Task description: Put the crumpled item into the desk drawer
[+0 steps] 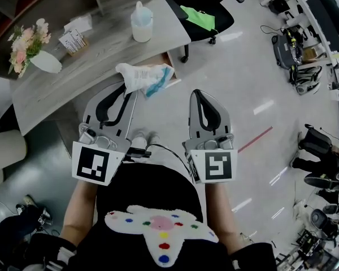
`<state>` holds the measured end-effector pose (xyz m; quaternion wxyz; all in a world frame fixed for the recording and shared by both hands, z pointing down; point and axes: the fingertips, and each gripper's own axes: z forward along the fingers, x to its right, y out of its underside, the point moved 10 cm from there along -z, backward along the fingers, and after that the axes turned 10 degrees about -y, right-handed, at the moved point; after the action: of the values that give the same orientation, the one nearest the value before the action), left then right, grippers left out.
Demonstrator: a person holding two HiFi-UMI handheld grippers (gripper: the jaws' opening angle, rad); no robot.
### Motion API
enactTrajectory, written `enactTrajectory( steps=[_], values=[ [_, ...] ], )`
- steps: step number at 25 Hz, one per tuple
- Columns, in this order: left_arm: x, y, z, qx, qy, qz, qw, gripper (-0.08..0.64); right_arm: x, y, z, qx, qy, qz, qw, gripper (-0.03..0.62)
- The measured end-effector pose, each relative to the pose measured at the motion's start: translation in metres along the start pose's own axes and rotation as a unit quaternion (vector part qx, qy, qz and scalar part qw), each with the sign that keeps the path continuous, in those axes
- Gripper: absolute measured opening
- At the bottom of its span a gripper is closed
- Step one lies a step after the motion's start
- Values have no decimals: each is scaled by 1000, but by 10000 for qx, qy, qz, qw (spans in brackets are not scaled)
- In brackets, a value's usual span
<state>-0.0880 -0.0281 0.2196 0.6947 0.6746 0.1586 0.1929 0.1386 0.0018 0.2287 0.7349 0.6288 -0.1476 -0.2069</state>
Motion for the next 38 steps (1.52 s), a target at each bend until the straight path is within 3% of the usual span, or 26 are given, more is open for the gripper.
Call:
enactTrajectory(
  steps=[6, 18, 38],
  values=[
    [-1, 3, 1, -55, 20, -3, 10000, 58, 4, 5, -1, -64, 91, -194, 9997, 5],
    [-1, 17, 6, -324, 32, -3, 9995, 58, 7, 18, 4, -254, -13, 29, 9997, 5],
    [-1, 88, 8, -1033, 34, -226, 9944, 58, 3, 85, 26, -785, -153, 338, 9962, 5]
  ],
)
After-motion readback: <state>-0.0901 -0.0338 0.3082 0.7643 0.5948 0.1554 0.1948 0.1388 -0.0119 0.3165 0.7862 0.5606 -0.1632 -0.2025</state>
